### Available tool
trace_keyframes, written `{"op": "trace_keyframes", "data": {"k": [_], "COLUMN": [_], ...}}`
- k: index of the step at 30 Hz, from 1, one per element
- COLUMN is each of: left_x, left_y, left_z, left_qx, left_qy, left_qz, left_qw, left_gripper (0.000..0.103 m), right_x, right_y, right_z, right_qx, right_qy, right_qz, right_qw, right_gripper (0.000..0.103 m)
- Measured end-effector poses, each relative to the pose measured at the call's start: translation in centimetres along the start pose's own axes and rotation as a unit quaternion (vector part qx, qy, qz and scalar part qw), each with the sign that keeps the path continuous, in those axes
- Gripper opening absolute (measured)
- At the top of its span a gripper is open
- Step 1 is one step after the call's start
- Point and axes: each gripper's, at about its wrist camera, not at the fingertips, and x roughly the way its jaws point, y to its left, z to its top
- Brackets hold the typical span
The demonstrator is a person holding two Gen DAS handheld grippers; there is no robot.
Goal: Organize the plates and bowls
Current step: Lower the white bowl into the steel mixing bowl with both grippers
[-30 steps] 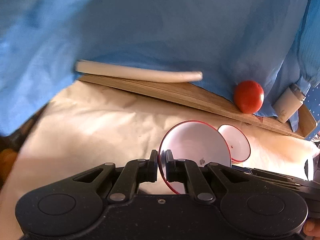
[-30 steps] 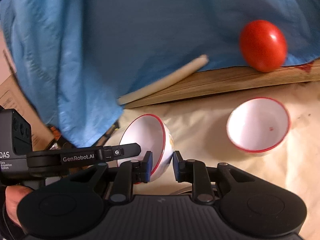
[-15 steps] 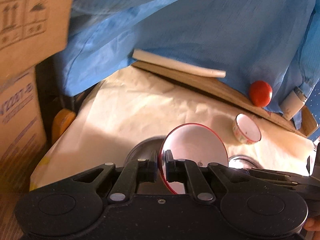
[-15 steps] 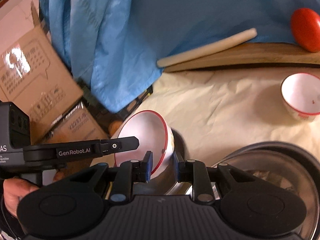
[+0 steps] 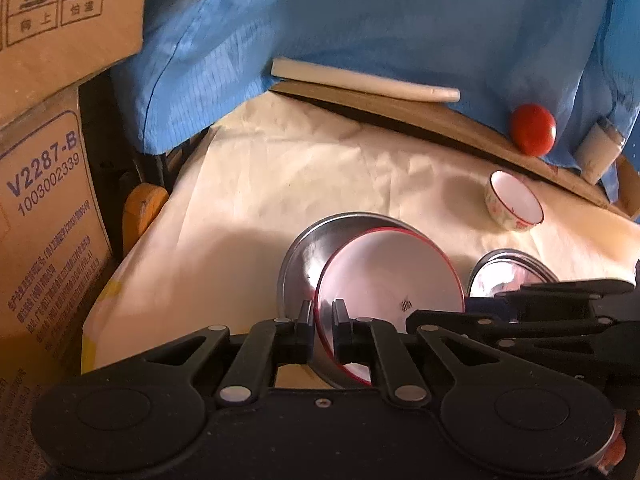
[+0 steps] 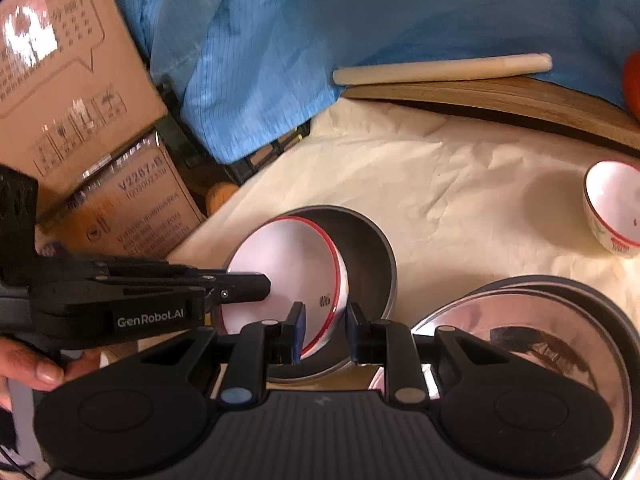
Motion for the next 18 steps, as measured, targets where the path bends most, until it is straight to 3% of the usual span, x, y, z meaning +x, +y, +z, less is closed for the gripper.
{"op": "trace_keyframes", "data": {"k": [9, 18], "left_x": [0.4, 0.7], "left_y": [-0.3, -0.4], "left_z": [0.5, 1.0], "left_qx": [0.025, 0.035], "left_qy": [0.018, 0.034], "left_qz": [0.007, 0.009], "left_qw": [0.9995, 0.9988], "left_gripper": [0.009, 0.011], "right_x": [0.9, 1.4], "right_y": [1.5, 1.8], "right_z": [0.7, 1.0], "right_qx": [-0.044, -0.060], "right_qy": [0.031, 0.049], "right_qz": [-0.037, -0.047], "right_qw": [0.998, 0.996], "right_gripper": [0.025, 0.025]}}
